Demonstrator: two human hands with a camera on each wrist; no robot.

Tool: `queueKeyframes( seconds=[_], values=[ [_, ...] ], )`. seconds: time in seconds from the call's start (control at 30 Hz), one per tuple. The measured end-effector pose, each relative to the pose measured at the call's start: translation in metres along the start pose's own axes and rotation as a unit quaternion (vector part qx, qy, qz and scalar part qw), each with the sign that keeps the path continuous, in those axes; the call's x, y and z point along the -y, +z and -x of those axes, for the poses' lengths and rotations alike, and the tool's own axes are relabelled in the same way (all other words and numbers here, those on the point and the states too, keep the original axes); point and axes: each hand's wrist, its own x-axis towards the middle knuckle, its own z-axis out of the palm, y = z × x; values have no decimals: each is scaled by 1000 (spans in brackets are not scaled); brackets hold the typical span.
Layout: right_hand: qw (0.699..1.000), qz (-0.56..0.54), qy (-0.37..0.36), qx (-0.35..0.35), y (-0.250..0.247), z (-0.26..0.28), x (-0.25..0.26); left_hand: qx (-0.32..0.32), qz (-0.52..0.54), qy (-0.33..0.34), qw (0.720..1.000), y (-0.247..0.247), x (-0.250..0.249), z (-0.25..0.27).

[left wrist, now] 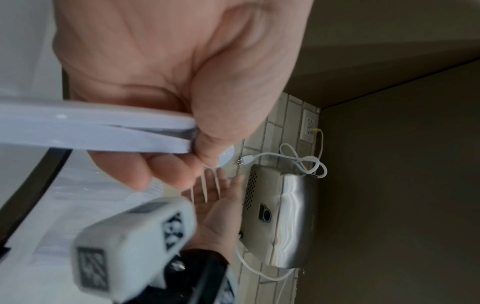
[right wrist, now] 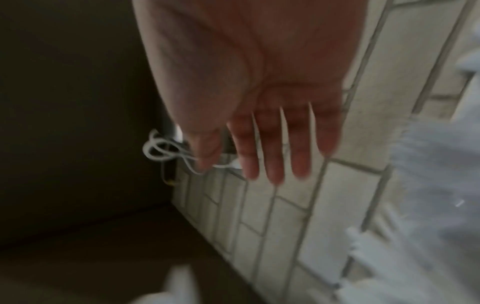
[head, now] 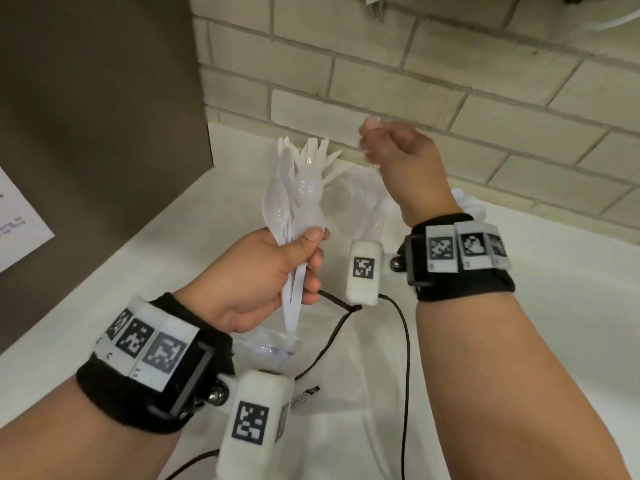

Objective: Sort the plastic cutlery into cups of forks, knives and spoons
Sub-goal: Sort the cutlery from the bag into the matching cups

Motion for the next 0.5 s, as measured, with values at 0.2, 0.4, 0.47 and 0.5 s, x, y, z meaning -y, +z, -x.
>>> queueKeyframes(
  seconds=[0.2,0.4,0.47,0.5],
  values=[
    [956,-131,-36,258,1,63,23,81,-23,-7,996,14,-3,5],
    [972,-22,-39,233,3,92,20,115,-101,3,988,22,-1,10],
    [971,-42,-42,231,2,96,21,113,-98,15,989,24,-2,9],
    [971,-54,-52,226,1,98,21,110,-96,19,989,26,-2,9]
  ],
)
